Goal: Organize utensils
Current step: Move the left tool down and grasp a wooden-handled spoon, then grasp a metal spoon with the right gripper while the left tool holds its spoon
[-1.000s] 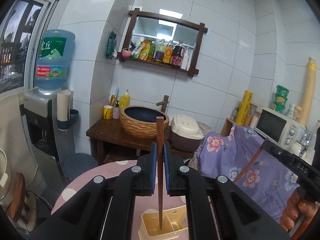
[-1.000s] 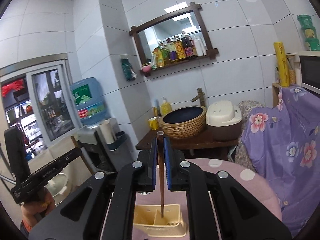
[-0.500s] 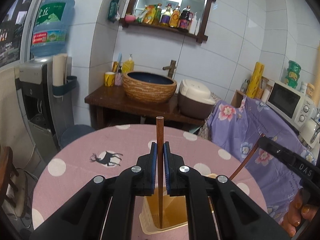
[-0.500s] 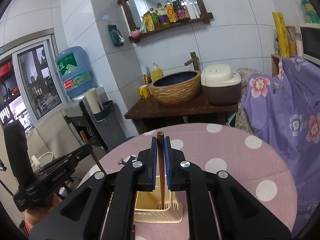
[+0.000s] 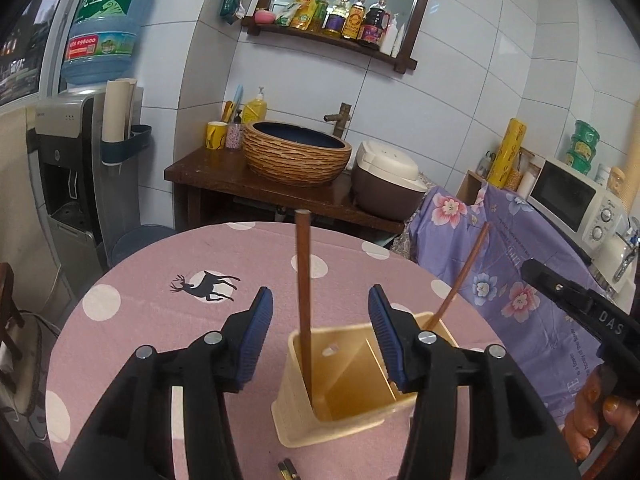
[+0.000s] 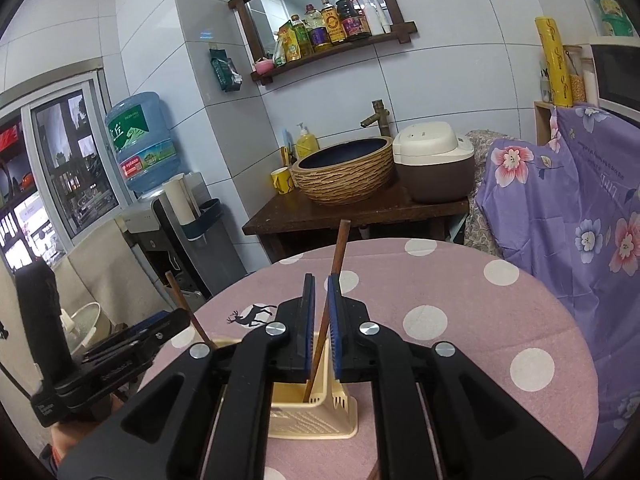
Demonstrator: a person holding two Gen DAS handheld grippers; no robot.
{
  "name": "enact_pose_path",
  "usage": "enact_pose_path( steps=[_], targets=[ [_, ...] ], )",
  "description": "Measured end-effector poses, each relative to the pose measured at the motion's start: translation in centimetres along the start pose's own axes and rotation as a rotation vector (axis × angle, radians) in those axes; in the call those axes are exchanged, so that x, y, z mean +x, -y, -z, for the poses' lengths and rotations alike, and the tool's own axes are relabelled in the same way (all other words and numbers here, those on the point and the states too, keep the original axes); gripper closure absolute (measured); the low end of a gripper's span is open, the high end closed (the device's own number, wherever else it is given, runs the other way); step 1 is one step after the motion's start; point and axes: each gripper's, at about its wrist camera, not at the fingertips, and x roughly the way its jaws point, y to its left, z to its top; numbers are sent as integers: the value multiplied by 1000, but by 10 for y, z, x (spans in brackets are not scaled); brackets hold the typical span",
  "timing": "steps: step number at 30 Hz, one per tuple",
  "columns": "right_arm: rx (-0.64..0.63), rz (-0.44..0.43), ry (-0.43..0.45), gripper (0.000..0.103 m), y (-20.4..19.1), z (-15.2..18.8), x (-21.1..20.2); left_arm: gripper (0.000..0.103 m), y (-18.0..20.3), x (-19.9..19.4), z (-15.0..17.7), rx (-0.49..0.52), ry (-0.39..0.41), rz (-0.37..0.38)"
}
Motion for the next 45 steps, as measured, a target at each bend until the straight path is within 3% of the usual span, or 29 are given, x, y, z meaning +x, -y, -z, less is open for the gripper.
enact_pose_path(
  steps=[2, 4, 9, 13, 20, 33, 39, 45],
  targets=[
    [-8, 12, 0, 74, 2, 10, -8, 51, 4, -11, 11, 29, -6, 8],
    [-8, 42, 1, 63, 6, 22, -16, 45, 8, -21, 24, 55, -13, 31],
    [-60, 99, -57, 61, 13, 65, -29, 43, 21, -37, 70, 175, -102, 90],
    [-19, 124, -116, 59, 31, 106, -38, 44, 30, -31, 118, 262, -255, 139],
    [98, 201, -210, 58, 67, 161, -48, 60, 54, -8, 170, 390, -437, 208],
    [138, 194, -236, 58, 74, 178, -54, 83, 77, 21, 192, 458, -584, 227],
    [125, 178, -247, 58, 70, 179, -50, 87, 76, 26, 192, 439, -589, 218],
    [97, 112, -271, 58, 67, 179, -44, 87, 53, 14, 175, 330, -535, 192]
  ],
)
